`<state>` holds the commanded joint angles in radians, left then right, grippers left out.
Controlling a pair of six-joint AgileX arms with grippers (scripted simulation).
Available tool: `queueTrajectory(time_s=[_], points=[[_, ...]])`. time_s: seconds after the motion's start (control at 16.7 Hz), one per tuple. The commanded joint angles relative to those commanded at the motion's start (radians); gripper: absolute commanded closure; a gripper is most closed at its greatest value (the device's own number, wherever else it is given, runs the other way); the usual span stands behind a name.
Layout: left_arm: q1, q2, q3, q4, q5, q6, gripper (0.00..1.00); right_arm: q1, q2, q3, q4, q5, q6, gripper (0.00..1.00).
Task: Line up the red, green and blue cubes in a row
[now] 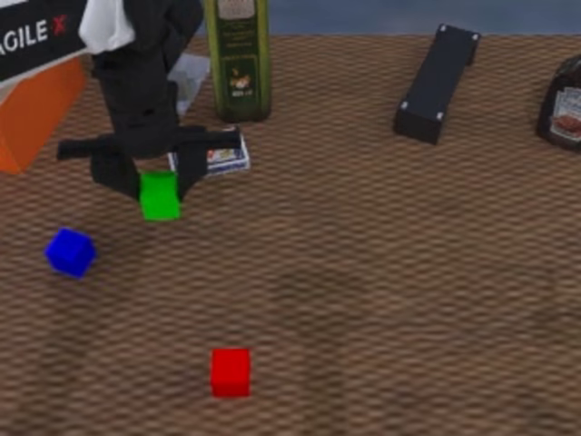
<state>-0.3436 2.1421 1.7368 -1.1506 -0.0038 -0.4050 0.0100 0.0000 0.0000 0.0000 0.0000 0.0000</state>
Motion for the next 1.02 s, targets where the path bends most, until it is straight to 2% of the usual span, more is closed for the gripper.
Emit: queueTrajectory(time_s=[0.24, 0.36, 0.54, 0.9, 1.02], points=[[-0.008, 0.003, -0.002, 0.002, 0.0, -0.001, 1.0, 0.0, 0.0, 0.0, 0.0, 0.0, 0.0, 0.0], [-0.044, -0.003, -0.007, 0.0, -0.001, -0.035, 1.0, 0.0, 0.0, 0.0, 0.0, 0.0, 0.0, 0.0], [-0.168, -0.026, -0.029, -0.008, -0.003, -0.145, 1.0, 0.0, 0.0, 0.0, 0.0, 0.0, 0.0, 0.0], [-0.495, -0.103, -0.102, -0.019, -0.006, -0.428, 1.0, 0.0, 0.0, 0.0, 0.0, 0.0, 0.0, 0.0], [-0.559, -0.127, -0.12, -0.017, -0.007, -0.49, 1.0, 0.0, 0.0, 0.0, 0.0, 0.0, 0.0, 0.0]])
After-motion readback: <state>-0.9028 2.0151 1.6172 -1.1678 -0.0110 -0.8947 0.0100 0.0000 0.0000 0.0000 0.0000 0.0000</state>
